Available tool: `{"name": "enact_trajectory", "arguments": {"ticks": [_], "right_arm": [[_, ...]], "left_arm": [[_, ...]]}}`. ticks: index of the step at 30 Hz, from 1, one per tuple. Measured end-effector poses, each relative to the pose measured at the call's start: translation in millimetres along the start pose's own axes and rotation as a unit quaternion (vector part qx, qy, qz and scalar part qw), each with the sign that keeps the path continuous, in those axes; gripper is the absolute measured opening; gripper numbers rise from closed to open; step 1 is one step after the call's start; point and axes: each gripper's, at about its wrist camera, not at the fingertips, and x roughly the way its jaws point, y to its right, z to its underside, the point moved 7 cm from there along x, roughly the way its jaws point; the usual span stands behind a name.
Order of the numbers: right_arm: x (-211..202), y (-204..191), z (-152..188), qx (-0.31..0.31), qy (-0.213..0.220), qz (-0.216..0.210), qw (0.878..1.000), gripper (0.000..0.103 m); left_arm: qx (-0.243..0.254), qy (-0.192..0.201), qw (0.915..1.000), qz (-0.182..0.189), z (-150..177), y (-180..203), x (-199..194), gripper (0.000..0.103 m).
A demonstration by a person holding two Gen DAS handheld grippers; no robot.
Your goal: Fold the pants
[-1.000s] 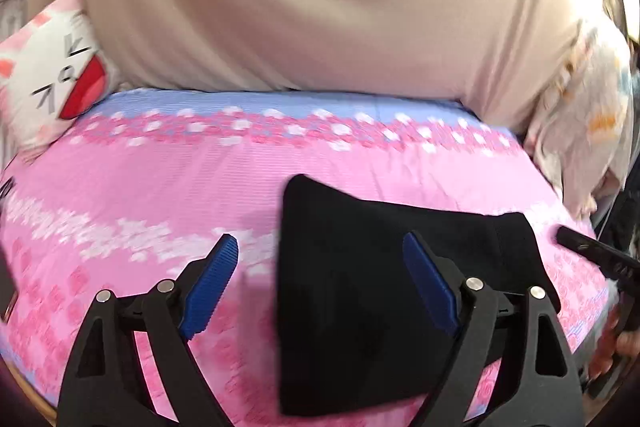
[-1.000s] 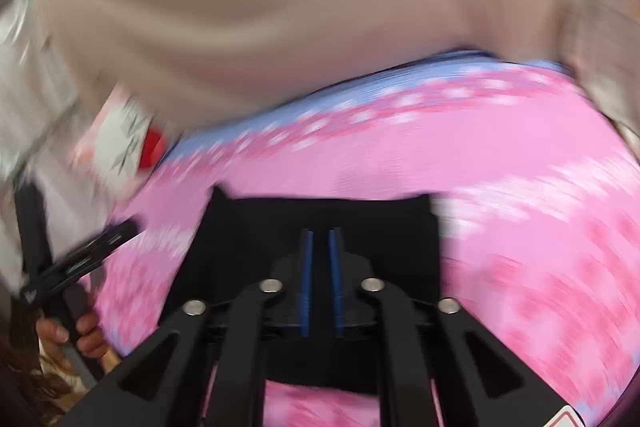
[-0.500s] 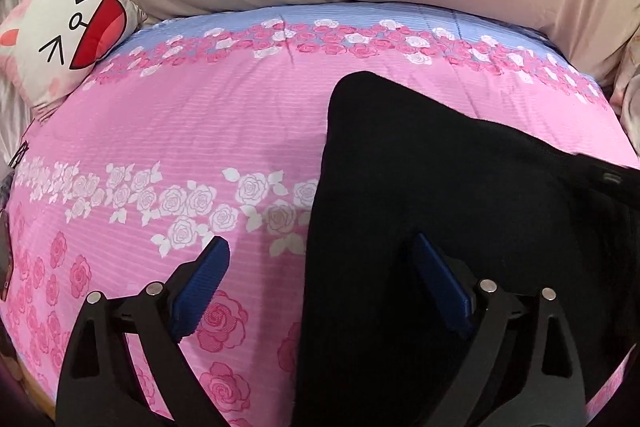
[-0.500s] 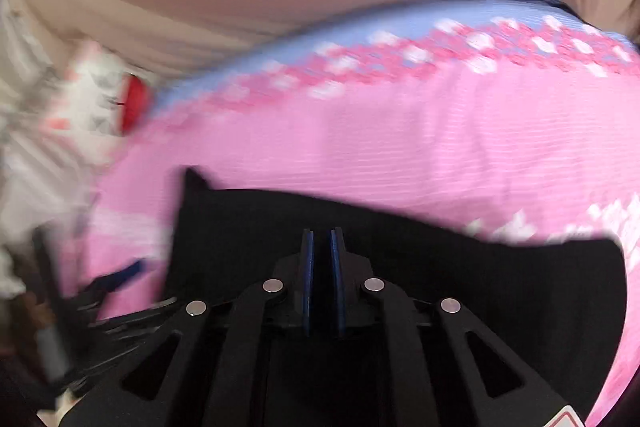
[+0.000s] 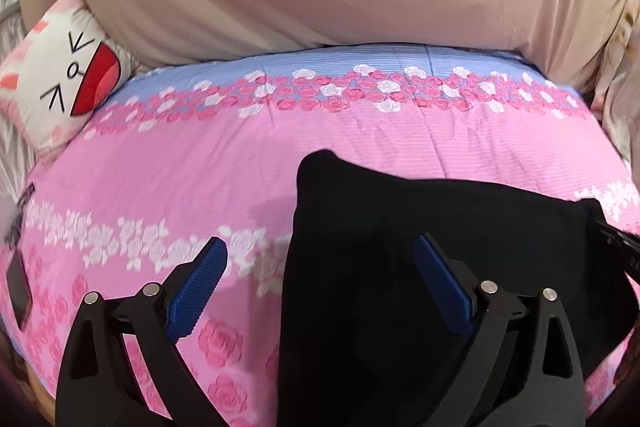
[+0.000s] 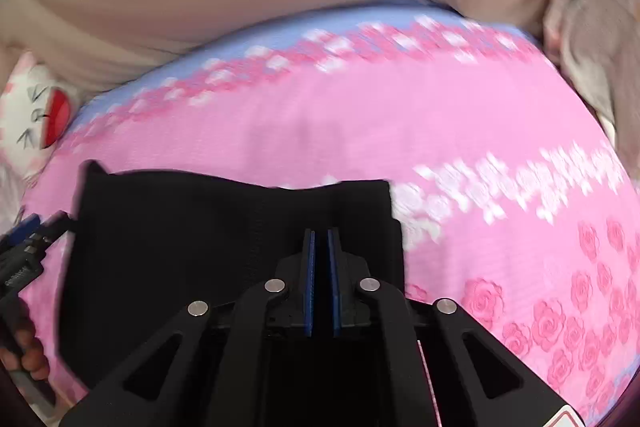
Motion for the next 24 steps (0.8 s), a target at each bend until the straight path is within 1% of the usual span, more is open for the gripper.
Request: {"name": "enact_trajectory", "arguments": {"ticks": [1, 2, 3, 4, 5, 6, 7, 8, 9, 10, 11, 12, 13, 14, 16, 17, 18, 19, 20, 21, 24], "right_arm": [[-8.3, -5.5, -2.1, 0.002, 0.010, -0.017, 1.000, 0.010], [-14.2, -12.3, -5.6, -0.007, 0.022, -0.024, 0.999, 0.010], [-17.3, -18.6, -8.0, -0.026, 0.030, -0.017, 0.999, 0.010], [-11.4, -23.9, -6.7, -0.039, 0.026, -0.004, 0.999, 0.010], [-0.4, -20.1, -5.7, -0.046, 0.016, 0.014, 0.999, 0.011], [20.5, -5.1, -2.4, -0.038, -0.006, 0.032, 0.999, 0.010], [29.9, 2.0, -1.1, -0.024, -0.012, 0.019, 0.999, 0.009], [29.6, 4.0, -1.9, -0.009, -0.009, 0.005, 1.000, 0.008], [22.7, 5.5, -3.1, 0.005, -0.011, -0.004, 1.000, 0.009], [10.4, 3.5, -6.1, 0.007, 0.003, -0.005, 1.000, 0.010], [-3.0, -0.9, -9.5, 0.000, 0.025, -0.007, 1.000, 0.015], [-12.3, -6.5, -9.1, -0.007, 0.034, -0.007, 0.999, 0.019], [-16.5, -9.2, -8.2, -0.014, 0.038, -0.004, 0.999, 0.019], [-15.4, -8.9, -5.4, -0.021, 0.036, 0.002, 0.999, 0.021], [8.3, 3.2, 6.6, -0.033, 0.007, 0.035, 0.999, 0.022], [15.8, 8.8, 11.9, -0.028, -0.001, 0.039, 0.999, 0.016], [11.0, 11.4, 13.3, -0.009, 0.008, 0.026, 1.000, 0.016], [3.0, 9.9, 12.7, 0.000, 0.011, 0.020, 1.000, 0.016], [-8.1, 6.2, 10.7, 0.003, 0.023, 0.012, 1.000, 0.018], [-25.2, -1.2, 8.7, -0.004, 0.043, 0.002, 0.999, 0.020], [-59.2, -23.7, 15.2, -0.044, 0.064, -0.004, 0.997, 0.021]], "left_arm": [[0.005, -0.004, 1.0000, -0.005, -2.1, 2.2, 5.6, 0.092], [0.006, -0.008, 0.9999, -0.008, -3.1, 2.2, 10.6, 0.092], [0.004, -0.014, 0.9998, -0.009, -3.9, 2.6, 16.9, 0.092], [0.004, -0.019, 0.9998, -0.010, -3.8, 2.0, 21.5, 0.092], [0.003, -0.025, 0.9996, -0.012, -3.1, 1.5, 26.5, 0.092], [0.001, -0.031, 0.9994, -0.012, -1.8, 1.0, 33.7, 0.092], [0.000, -0.035, 0.9993, -0.012, -0.6, 0.9, 37.9, 0.093], [-0.001, -0.040, 0.9992, -0.009, 0.6, 1.1, 42.5, 0.094], [-0.001, -0.045, 0.9989, -0.011, 2.2, 0.9, 46.4, 0.094], [-0.001, -0.046, 0.9989, -0.012, 3.2, 0.3, 48.0, 0.094], [0.000, -0.046, 0.9989, -0.014, 3.8, 0.1, 48.4, 0.094], [0.001, -0.044, 0.9989, -0.016, 3.8, -0.1, 47.7, 0.094], [0.001, -0.042, 0.9990, -0.016, 3.7, -0.2, 46.4, 0.094], [0.001, -0.040, 0.9990, -0.017, 3.3, -0.4, 45.1, 0.094], [-0.002, -0.034, 0.9993, -0.018, 2.2, -0.8, 39.4, 0.093], [-0.002, -0.032, 0.9993, -0.018, 1.8, -0.9, 37.0, 0.093], [-0.003, -0.030, 0.9994, -0.017, 1.6, -0.5, 33.3, 0.093], [-0.001, -0.026, 0.9996, -0.014, 1.6, 0.0, 27.4, 0.093], [0.003, -0.022, 0.9996, -0.015, 1.8, -0.2, 22.7, 0.093], [0.006, -0.018, 0.9997, -0.017, 2.8, -1.2, 15.7, 0.093], [0.008, -0.007, 0.9998, -0.014, 5.2, -2.7, 1.0, 0.093]]}}
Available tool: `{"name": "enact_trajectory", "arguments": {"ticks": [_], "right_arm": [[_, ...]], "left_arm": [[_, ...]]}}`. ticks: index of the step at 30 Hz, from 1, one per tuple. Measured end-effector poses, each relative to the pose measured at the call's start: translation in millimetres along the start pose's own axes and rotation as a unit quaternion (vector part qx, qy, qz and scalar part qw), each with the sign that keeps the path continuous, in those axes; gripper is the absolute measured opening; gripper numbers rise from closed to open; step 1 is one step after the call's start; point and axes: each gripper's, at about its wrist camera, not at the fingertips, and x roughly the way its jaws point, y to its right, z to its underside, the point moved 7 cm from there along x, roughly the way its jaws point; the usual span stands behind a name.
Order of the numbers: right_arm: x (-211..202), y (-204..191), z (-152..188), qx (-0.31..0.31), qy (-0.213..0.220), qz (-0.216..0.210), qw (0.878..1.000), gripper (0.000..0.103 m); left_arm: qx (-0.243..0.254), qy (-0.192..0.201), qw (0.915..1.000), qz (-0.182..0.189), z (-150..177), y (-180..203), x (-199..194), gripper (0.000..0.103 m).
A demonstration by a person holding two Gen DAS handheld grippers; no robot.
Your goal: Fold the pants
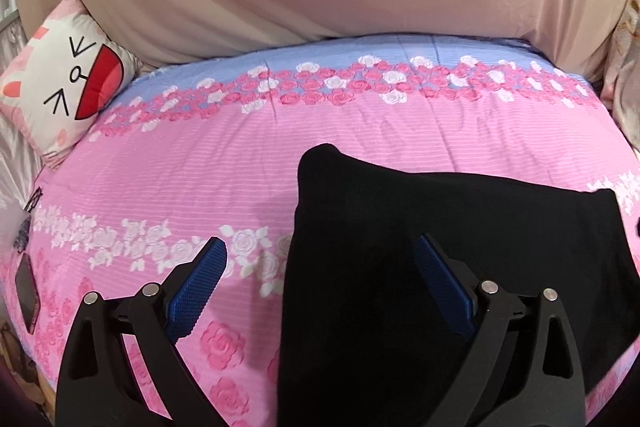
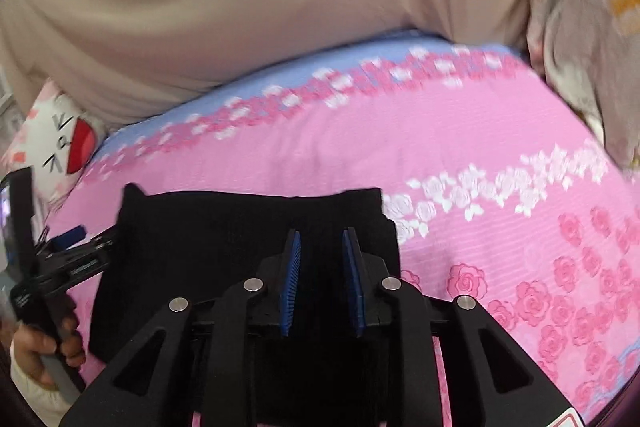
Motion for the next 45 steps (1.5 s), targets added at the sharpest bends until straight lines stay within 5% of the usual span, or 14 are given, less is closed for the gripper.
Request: {"name": "enact_trajectory", "arguments": {"ticks": [8, 13, 17, 31, 33, 38, 41, 45], "right_arm": [[17.5, 5.9, 69.4, -0.012, -0.054, 0.014, 0.998, 0.018], [-15.8, -12.3, 59.1, -0.011, -0.018, -0.003, 1.000, 0.023], [-4.0, -11.2, 75.3, -0.033, -0.039, 0.016, 0.999, 0.032], [-47.9, -59.4, 74.9, -0.036, -0.007, -0.042, 0.998, 0.033], [-46.8, -61.8, 76.9, -0.034, -0.007, -0.040, 0.999, 0.046], [-46.8, -63.7, 77.6, -0.040, 0.003, -0.019, 0.999, 0.054], [-46.2, -54.7, 75.6, -0.040, 0.011, 0.002, 0.999, 0.069], [-45.0, -21.3, 75.1, -0.016, 0.008, 0.036, 0.999, 0.072]], "left_arm": [[0.015, 0.004, 0.9999, 0.004, 22.1, 2.1, -29.5, 0.097], [0.021, 0.002, 0.9997, -0.006, 37.2, 0.8, -36.1, 0.097], [0.020, 0.000, 0.9997, -0.012, 51.9, -2.9, -42.0, 0.097], [0.032, 0.000, 0.9995, -0.004, 78.3, 2.0, -59.3, 0.097], [0.033, 0.001, 0.9995, -0.003, 80.0, 2.0, -61.0, 0.097], [0.025, -0.003, 0.9997, 0.001, 86.4, -0.6, -62.8, 0.097], [0.020, -0.008, 0.9998, 0.000, 89.9, -5.8, -62.2, 0.097], [0.006, -0.014, 0.9999, 0.007, 96.6, -17.6, -60.1, 0.098]]}}
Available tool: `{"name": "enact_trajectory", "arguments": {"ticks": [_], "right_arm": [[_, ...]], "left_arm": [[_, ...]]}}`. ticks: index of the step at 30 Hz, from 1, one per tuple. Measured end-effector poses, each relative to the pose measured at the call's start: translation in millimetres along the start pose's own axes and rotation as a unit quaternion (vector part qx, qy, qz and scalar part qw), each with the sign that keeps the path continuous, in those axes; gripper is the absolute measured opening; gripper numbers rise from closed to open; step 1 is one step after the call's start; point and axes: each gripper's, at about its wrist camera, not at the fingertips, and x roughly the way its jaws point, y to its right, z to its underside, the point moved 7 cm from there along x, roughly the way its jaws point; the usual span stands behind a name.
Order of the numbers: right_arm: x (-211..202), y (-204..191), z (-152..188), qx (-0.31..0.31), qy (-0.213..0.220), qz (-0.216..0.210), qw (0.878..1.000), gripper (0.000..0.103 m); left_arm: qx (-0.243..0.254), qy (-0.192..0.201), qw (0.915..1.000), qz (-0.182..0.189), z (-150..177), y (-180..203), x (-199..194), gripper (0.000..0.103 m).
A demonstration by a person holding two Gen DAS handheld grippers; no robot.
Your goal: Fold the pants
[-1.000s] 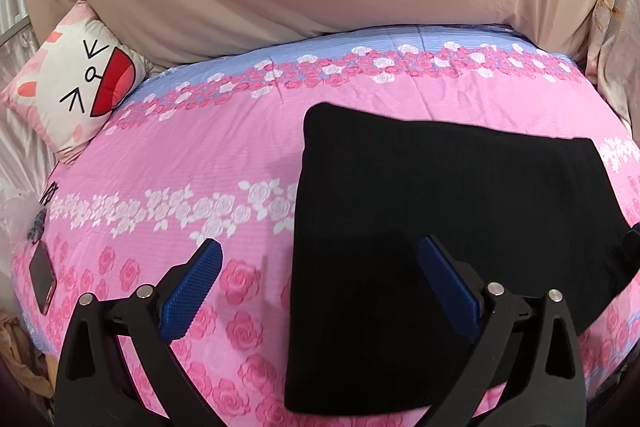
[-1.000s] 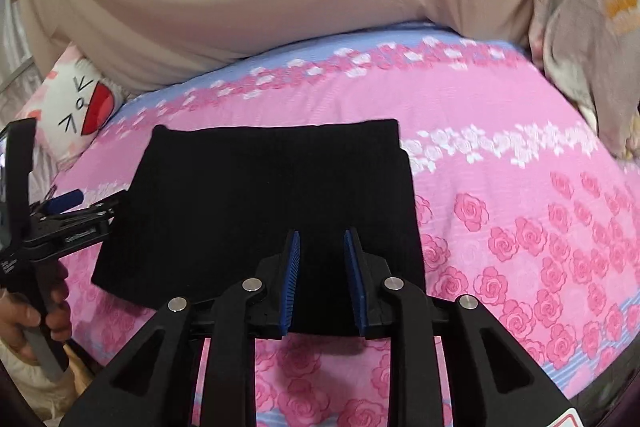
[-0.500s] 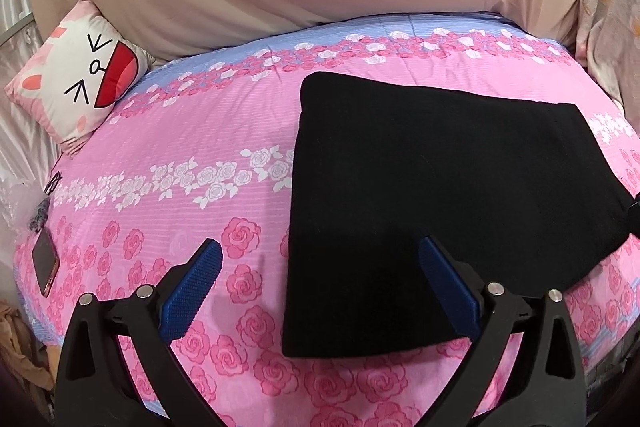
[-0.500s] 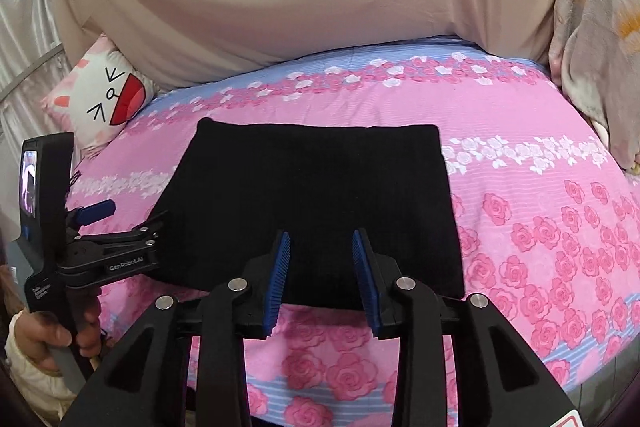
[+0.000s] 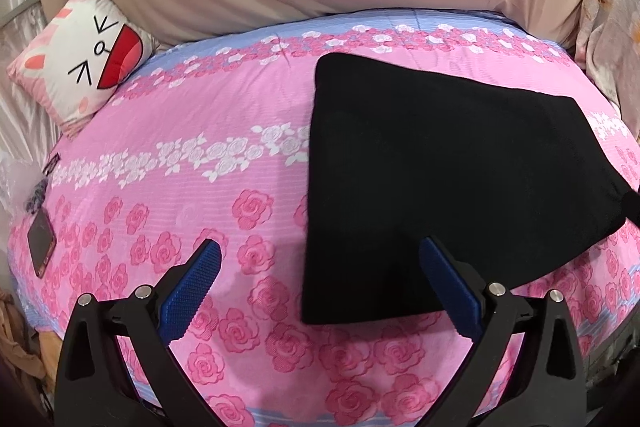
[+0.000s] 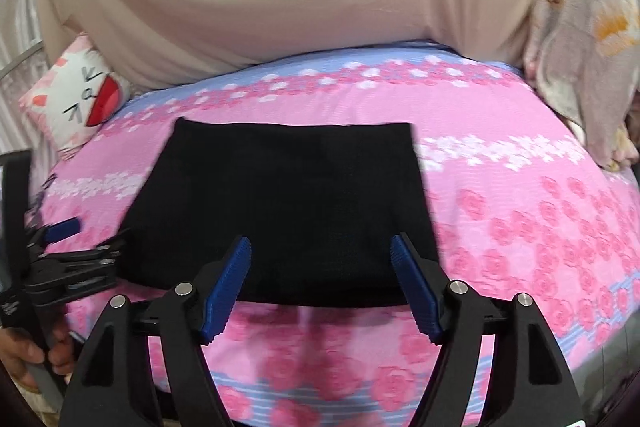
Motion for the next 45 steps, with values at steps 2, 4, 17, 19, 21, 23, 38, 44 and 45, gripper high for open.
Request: {"name": "enact_trajectory", "arguments": {"ticks": [2, 4, 17, 19, 21, 23, 38, 44, 45], "right_arm": [[2.8, 18.6, 3.1, 0.023, -0.005, 0.015, 1.000, 0.077], [9.5, 37.3, 7.5, 0.048, -0.018, 0.022, 0.998, 0.077], [35.6, 44.5, 14.7, 0.084, -0.047, -0.010, 0.995, 0.077], [36.9, 43.7, 15.5, 0.084, -0.049, -0.011, 0.995, 0.077], [37.9, 44.4, 16.0, 0.086, -0.049, -0.012, 0.995, 0.077], [38.1, 44.5, 16.6, 0.087, -0.050, -0.011, 0.995, 0.077], [43.2, 47.6, 19.2, 0.117, -0.061, -0.042, 0.990, 0.082], [62.6, 53.4, 28.3, 0.186, -0.087, -0.103, 0.973, 0.086], [62.9, 54.3, 27.2, 0.191, -0.079, -0.110, 0.972, 0.087]], "left_arm": [[-0.011, -0.009, 0.9999, 0.009, 5.2, -5.9, 4.7, 0.098], [-0.018, -0.024, 0.9995, 0.011, 10.1, -8.3, 11.3, 0.098], [-0.010, -0.035, 0.9993, 0.010, 11.5, -1.6, 19.4, 0.098], [-0.012, -0.036, 0.9992, 0.012, 11.9, -2.2, 19.8, 0.098], [-0.010, -0.037, 0.9992, 0.011, 12.2, -1.8, 20.1, 0.098], [-0.009, -0.036, 0.9993, 0.010, 12.2, -1.4, 20.3, 0.098], [-0.071, -0.092, 0.9791, 0.167, 18.6, 11.2, 32.7, 0.098], [-0.071, -0.098, 0.9802, 0.156, 12.3, 17.5, 36.1, 0.098], [-0.073, -0.098, 0.9795, 0.160, 11.0, 19.0, 35.3, 0.098]]}}
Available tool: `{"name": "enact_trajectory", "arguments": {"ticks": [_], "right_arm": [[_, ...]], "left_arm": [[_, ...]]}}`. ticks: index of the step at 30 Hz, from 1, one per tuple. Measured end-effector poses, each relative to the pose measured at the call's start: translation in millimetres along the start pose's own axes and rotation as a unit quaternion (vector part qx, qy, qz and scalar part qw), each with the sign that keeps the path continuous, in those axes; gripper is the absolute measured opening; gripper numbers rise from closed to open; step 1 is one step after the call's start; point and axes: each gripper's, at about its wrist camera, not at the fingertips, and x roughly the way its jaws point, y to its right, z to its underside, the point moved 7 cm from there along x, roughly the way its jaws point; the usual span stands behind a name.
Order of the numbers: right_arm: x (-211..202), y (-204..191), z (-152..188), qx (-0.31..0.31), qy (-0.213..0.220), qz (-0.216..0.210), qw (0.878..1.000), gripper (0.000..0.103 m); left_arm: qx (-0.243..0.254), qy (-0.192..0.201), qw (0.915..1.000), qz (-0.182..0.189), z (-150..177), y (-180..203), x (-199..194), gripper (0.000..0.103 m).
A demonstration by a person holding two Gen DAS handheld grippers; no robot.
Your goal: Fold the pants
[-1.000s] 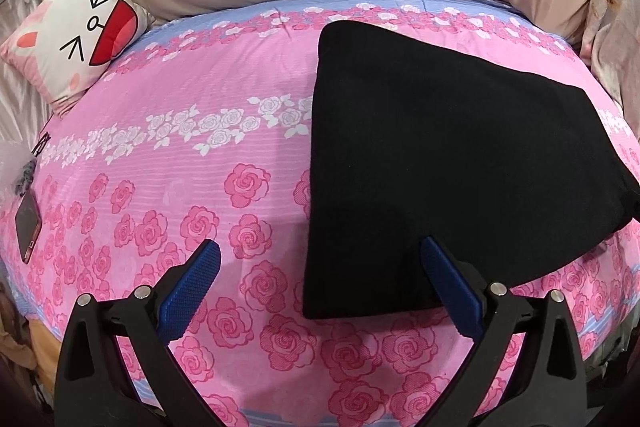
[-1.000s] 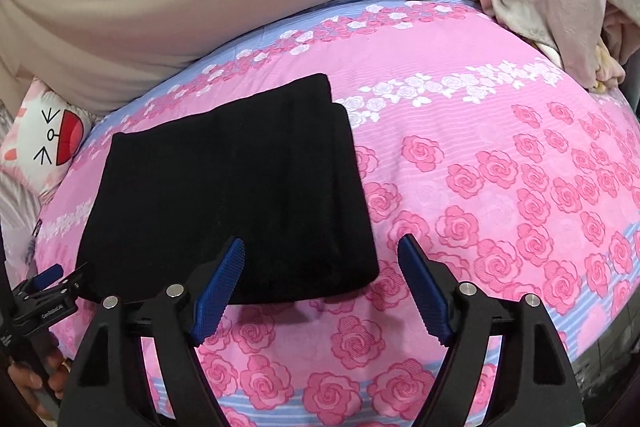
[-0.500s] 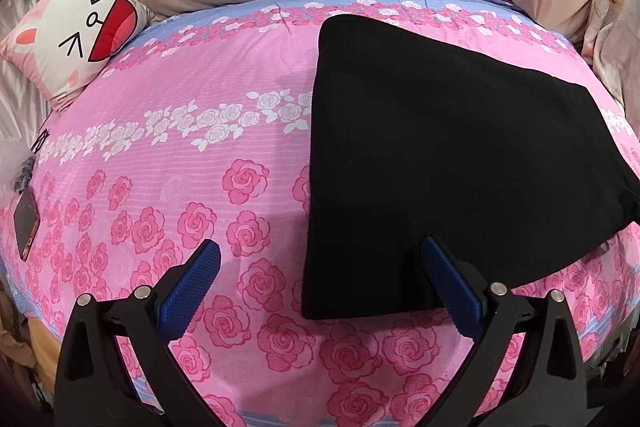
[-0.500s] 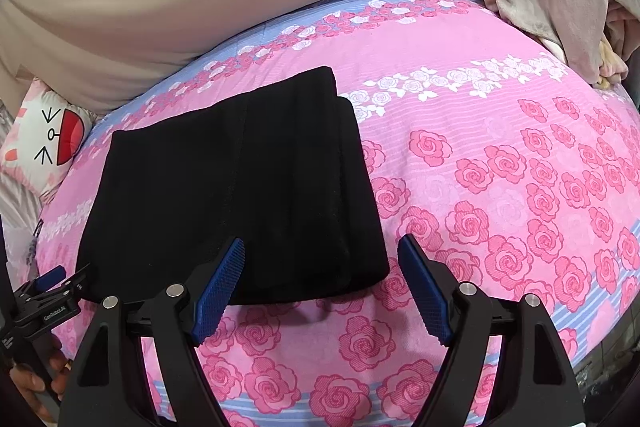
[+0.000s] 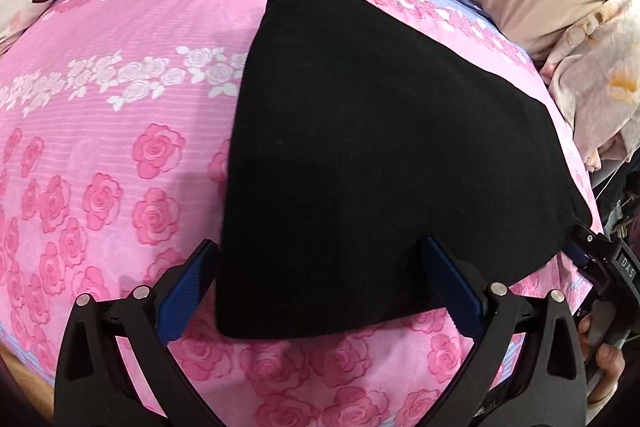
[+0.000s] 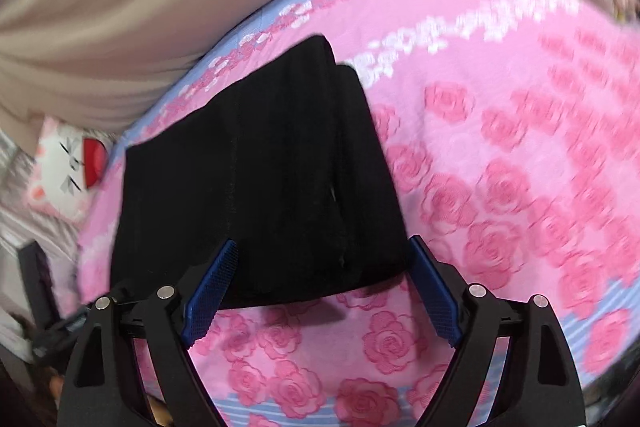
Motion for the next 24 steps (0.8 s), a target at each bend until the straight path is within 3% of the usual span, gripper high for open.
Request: {"name": "enact_trajectory", "arguments": {"ticks": [5, 13, 21, 24], "right_arm": [[3.7, -4.8, -4.0, 0.003, 0.007, -0.017, 1.000, 0.098], [10.9, -15.9, -4.3, -0.033, 0.025, 0.032, 0.999, 0.098], [6.5, -13.9, -2.8, -0.041, 0.038, 0.025, 0.998, 0.098], [2.0, -12.7, -0.2, -0.027, 0.042, 0.014, 0.999, 0.098]], "left_arm": [[-0.002, 0.000, 0.9999, 0.011, -3.8, 6.0, -0.2, 0.098], [-0.016, 0.002, 0.9998, -0.008, -7.2, 12.5, -0.7, 0.098], [-0.047, 0.004, 0.9988, 0.014, -7.5, 1.7, -4.5, 0.098], [-0.033, 0.018, 0.9993, -0.002, -4.6, -6.6, -9.6, 0.098]]}}
